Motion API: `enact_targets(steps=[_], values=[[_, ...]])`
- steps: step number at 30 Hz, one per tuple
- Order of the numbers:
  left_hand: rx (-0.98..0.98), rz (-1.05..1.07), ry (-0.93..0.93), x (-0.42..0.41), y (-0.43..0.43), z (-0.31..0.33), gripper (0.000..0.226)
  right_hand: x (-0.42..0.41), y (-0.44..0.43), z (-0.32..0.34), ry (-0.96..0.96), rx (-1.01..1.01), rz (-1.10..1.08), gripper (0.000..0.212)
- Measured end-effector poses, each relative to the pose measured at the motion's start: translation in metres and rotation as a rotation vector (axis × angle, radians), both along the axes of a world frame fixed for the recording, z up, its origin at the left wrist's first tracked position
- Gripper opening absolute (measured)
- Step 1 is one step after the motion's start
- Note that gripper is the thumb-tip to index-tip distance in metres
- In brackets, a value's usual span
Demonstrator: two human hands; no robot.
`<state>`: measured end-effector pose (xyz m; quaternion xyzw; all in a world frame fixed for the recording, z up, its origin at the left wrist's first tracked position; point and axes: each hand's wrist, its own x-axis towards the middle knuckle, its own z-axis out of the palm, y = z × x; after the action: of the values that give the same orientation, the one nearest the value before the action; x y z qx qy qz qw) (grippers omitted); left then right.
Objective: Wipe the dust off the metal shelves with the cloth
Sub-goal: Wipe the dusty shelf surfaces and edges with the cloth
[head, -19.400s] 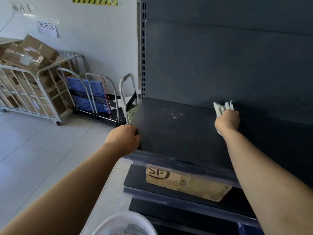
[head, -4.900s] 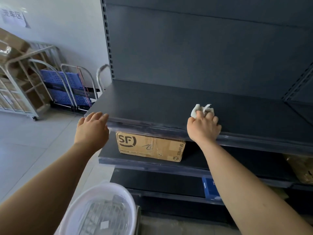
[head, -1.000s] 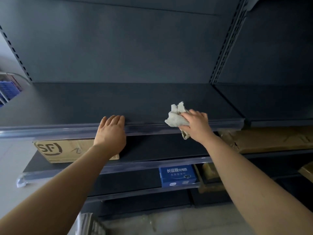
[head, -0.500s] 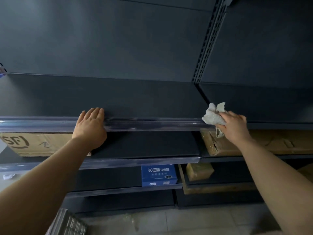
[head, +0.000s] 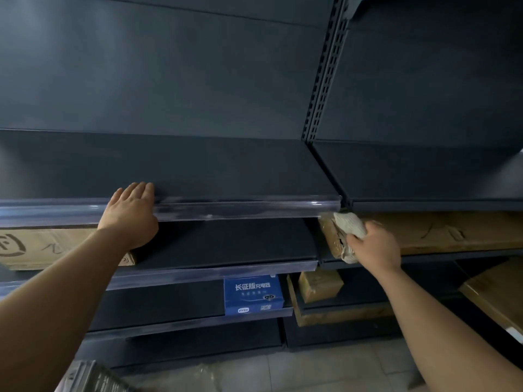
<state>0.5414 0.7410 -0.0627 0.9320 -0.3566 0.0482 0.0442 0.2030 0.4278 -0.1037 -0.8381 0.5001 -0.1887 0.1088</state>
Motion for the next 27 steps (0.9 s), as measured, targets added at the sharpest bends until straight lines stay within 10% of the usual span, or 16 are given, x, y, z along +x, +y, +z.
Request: enact_targets(steps=[27], values=[[-0.167, 0.057, -0.017, 0.037, 0.144, 0.030, 0.048, 0.211, 0.211, 0.069, -0.248, -0.350, 0.657, 0.023]])
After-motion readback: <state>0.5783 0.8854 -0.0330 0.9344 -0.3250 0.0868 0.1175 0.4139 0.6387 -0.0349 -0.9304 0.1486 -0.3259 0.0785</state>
